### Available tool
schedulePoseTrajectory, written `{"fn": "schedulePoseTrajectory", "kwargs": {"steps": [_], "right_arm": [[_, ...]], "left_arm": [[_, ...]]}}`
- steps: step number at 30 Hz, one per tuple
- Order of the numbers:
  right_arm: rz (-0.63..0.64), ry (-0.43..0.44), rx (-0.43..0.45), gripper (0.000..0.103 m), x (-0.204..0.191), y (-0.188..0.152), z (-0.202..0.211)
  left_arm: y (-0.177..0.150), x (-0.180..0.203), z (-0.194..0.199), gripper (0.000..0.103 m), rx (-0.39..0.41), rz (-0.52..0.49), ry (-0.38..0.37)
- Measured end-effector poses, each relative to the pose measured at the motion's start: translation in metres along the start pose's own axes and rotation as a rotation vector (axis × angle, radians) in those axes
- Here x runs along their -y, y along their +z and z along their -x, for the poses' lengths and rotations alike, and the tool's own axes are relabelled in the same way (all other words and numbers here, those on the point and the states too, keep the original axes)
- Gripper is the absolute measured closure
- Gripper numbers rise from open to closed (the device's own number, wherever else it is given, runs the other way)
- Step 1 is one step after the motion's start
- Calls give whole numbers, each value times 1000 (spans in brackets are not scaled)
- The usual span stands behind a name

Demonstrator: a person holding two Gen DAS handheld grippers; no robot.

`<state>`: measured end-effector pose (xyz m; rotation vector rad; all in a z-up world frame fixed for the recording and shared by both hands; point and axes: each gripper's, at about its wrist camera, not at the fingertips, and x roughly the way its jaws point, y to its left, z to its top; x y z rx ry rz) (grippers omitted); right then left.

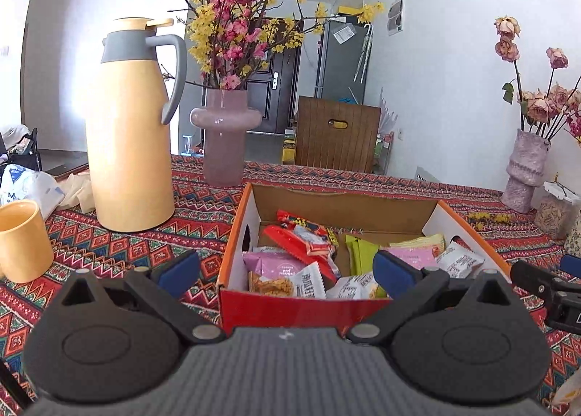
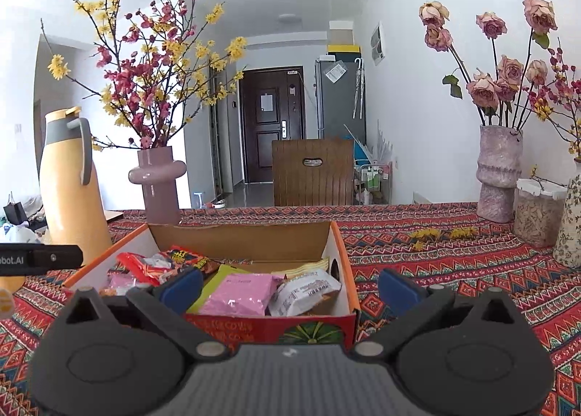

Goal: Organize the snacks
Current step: 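Move both grippers back over the snack pile, then lower the right gripper onto the pumpkin-seed cookie packet and grasp it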

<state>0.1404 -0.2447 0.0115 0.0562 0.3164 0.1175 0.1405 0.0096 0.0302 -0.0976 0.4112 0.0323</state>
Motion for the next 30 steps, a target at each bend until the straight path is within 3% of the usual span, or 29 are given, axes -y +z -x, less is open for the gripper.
{"fn": "schedulePoseTrajectory", "kwargs": {"steps": [20,30], "right_arm": [[-5,-24,-142,0,9,-50,14],[-18,-17,-172,0,10,-58,11]], "left_arm": [[-56,-21,-20,0,-135,-9,45],[-57,-25,-18,0,-117,20,26]]}}
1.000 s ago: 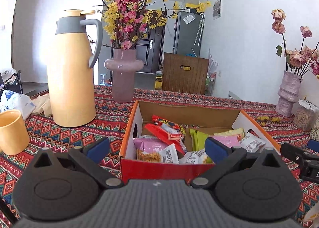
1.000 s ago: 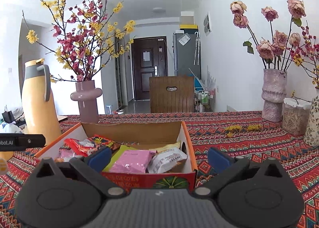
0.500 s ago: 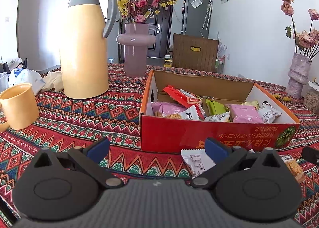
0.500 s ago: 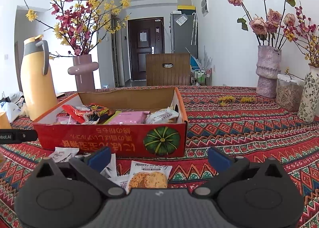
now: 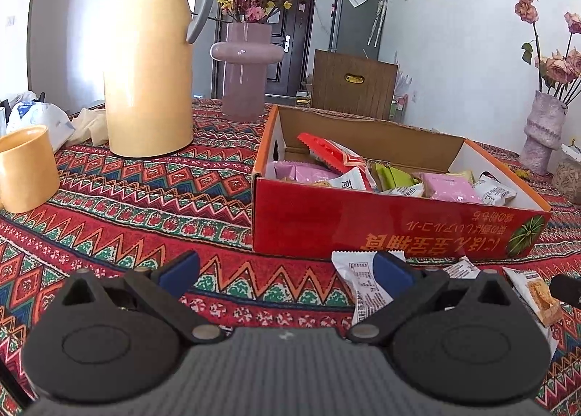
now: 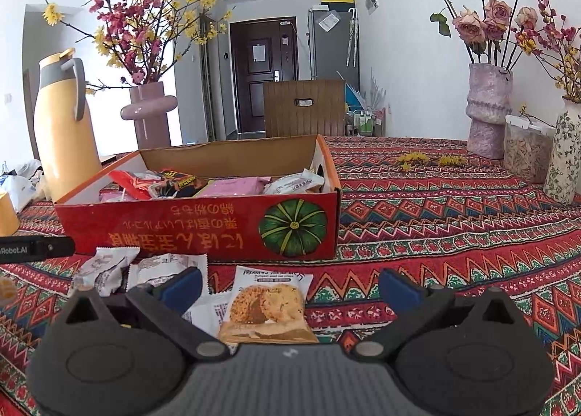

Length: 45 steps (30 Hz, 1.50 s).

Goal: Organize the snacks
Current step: 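Lower the right gripper onto the pumpkin-seed cookie packet and grasp it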

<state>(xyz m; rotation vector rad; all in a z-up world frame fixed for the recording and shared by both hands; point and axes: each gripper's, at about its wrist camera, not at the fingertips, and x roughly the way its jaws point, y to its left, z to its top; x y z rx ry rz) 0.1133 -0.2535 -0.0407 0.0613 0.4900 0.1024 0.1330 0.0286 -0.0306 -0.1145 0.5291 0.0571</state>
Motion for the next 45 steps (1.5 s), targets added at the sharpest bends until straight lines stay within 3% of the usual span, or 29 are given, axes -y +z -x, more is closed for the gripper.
{"fn": "schedulePoseTrajectory", "kwargs": {"steps": [17,24,26,32,40,45], "right_arm": [[13,3,-48,0,-4,-5,-5],[34,-8,-110,0,-6,4,-23],[41,-11,-118,4,-7,7,-28],[2,25,-193,38,0,10,-48],[-9,63,-177,51,0,5,-47],[-31,58,-138,52,3,4,-41]], "left_arm": [[-1,-3,2,0,8,29,-13],[-1,-4,1,0,6,35,-14],[-1,-4,1,0,6,38,-15],[-1,-5,1,0,4,44,-16],[-1,-5,1,0,0,47,-16],[0,-4,0,0,-6,37,-9]]}}
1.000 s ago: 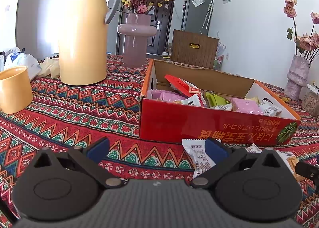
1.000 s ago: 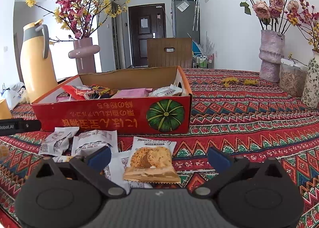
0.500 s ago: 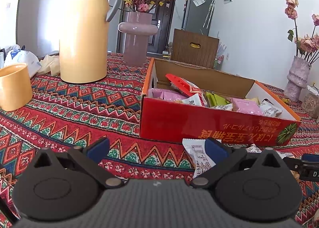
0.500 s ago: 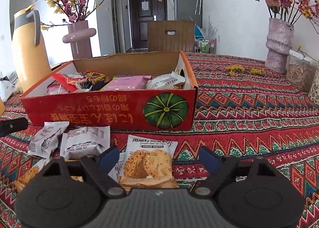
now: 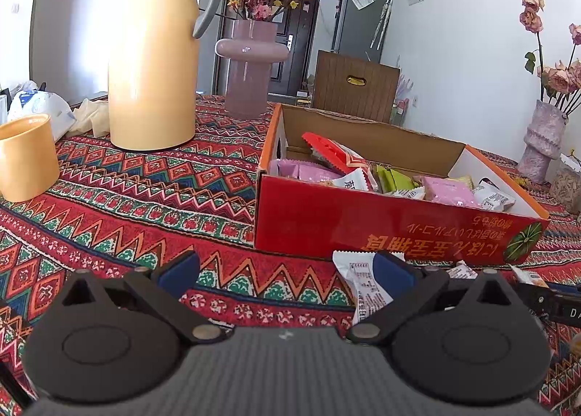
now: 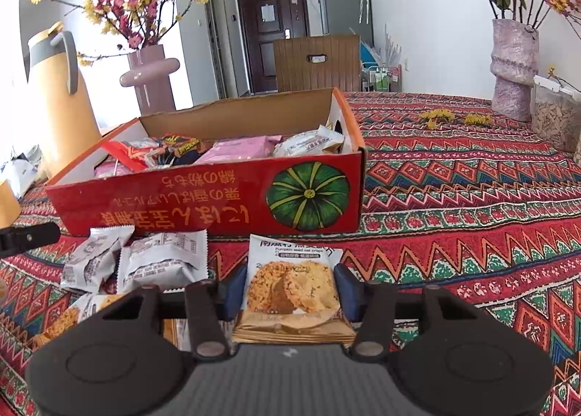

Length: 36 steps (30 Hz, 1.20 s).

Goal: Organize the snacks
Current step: 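Lower the right gripper onto the pumpkin-seed cookie packet and grasp it, then grasp a white printed sachet with the left gripper while the right gripper holds the cookie packet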

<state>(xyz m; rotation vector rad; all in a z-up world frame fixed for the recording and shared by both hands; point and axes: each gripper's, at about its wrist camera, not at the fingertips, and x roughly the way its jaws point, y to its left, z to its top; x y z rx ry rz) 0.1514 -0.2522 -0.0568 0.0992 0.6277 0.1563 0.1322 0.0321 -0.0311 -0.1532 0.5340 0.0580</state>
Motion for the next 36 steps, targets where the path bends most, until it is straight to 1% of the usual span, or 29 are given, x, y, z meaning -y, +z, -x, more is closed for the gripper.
{"fn": "schedulePoseTrajectory", "kwargs": {"steps": [2,6,8,12,15,18,21,24,27,28,29,31,32,33,35,36], "right_arm": [[-2,-11,23,52,0,-1,2],[23,-21,58,53,-4,-3,7],[23,-24,66,53,-4,-3,8],[23,-28,81,53,-4,-4,10],[32,-31,96,53,-5,-5,12],[31,-29,106,53,-5,-6,14],[33,-24,112,53,-6,-6,15],[36,-19,116,53,-6,-7,16],[37,-14,118,53,-6,-7,16],[37,-13,119,53,-6,-7,16],[37,-13,120,53,-6,-7,16],[38,-12,121,53,-6,-7,17],[38,-11,121,53,-7,-7,17],[38,-11,122,53,-7,-7,17],[39,-9,123,53,-7,-7,17],[39,-9,122,53,-7,-7,17]], "left_arm": [[2,0,-1,0,-19,-2,-2],[6,2,-8,0,-97,-5,-28],[10,6,-7,0,-108,-9,-44],[18,24,-6,0,-134,-49,-58],[19,39,-11,0,-159,-84,-45],[16,49,-20,0,-202,-108,-23],[10,52,-29,0,-244,-106,-16],[6,54,-32,0,-258,-105,-19],[4,58,-35,8,-266,-114,-20],[3,60,-36,14,-273,-116,-23],[3,61,-37,17,-279,-118,-25],[2,65,-38,21,-273,-130,-17],[2,65,-38,27,-270,-131,-20],[3,66,-37,30,-267,-133,-23],[3,66,-35,44,-262,-134,-29],[3,66,-35,48,-259,-136,-30]]}}
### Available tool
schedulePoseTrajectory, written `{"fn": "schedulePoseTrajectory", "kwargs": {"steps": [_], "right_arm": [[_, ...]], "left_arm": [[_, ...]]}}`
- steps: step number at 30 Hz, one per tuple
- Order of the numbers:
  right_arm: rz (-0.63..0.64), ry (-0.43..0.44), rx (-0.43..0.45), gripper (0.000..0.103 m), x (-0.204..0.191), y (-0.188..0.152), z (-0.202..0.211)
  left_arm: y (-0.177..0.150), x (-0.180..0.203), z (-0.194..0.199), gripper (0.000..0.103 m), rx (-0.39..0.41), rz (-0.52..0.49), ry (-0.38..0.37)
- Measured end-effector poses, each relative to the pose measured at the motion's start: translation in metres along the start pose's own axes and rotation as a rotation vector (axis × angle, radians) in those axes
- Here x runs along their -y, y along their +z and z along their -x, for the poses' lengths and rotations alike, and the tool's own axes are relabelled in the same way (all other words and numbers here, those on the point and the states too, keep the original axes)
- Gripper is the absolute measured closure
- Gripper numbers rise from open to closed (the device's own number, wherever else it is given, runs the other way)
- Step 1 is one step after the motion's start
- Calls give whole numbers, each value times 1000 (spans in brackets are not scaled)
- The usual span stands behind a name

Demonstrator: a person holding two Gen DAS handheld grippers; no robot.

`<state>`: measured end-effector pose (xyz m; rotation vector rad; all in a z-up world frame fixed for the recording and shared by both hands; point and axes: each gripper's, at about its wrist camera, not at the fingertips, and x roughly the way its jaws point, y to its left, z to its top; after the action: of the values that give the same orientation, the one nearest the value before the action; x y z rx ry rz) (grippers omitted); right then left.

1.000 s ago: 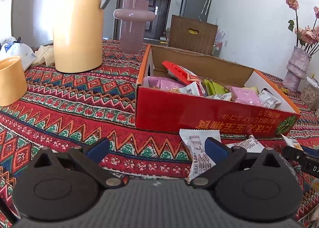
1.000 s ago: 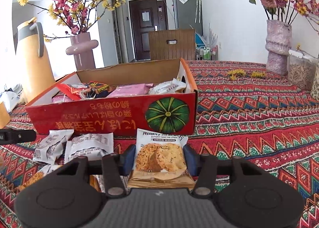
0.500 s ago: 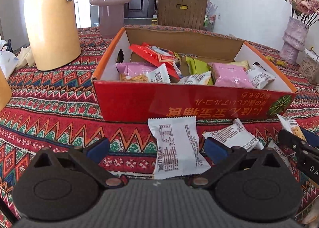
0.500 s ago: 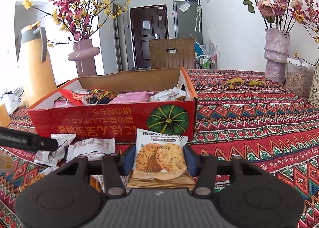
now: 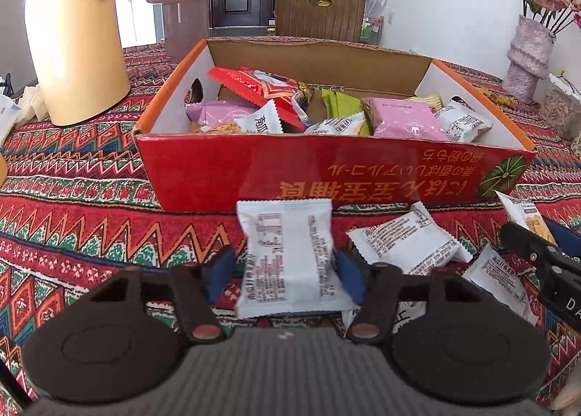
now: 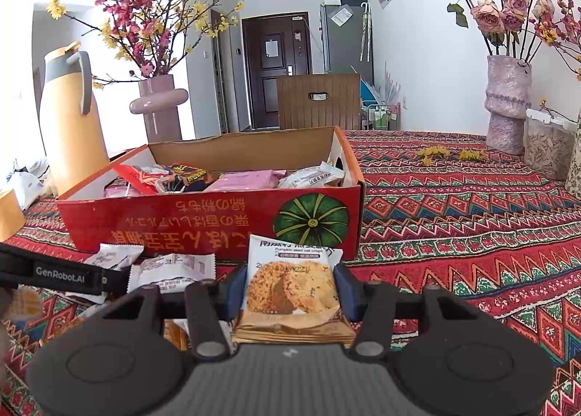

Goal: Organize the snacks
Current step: 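Grasp a white printed sachet with the left gripper while the right gripper holds the cookie packet, then lift and carry the sachet and cookie packet over the box with both grippers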

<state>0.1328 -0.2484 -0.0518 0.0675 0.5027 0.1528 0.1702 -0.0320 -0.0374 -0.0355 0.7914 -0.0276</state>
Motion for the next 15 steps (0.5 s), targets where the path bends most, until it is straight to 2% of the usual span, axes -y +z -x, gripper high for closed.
{"fn": "schedulePoseTrajectory", "kwargs": {"steps": [4,15], "right_arm": [[-1,0,2,53,0,0,0],[4,2,8,53,-1,-1,2]], "left_arm": [[-2,-7,3,57,15,28,-6],[-10,-13,12,58,47,38,-5]]}}
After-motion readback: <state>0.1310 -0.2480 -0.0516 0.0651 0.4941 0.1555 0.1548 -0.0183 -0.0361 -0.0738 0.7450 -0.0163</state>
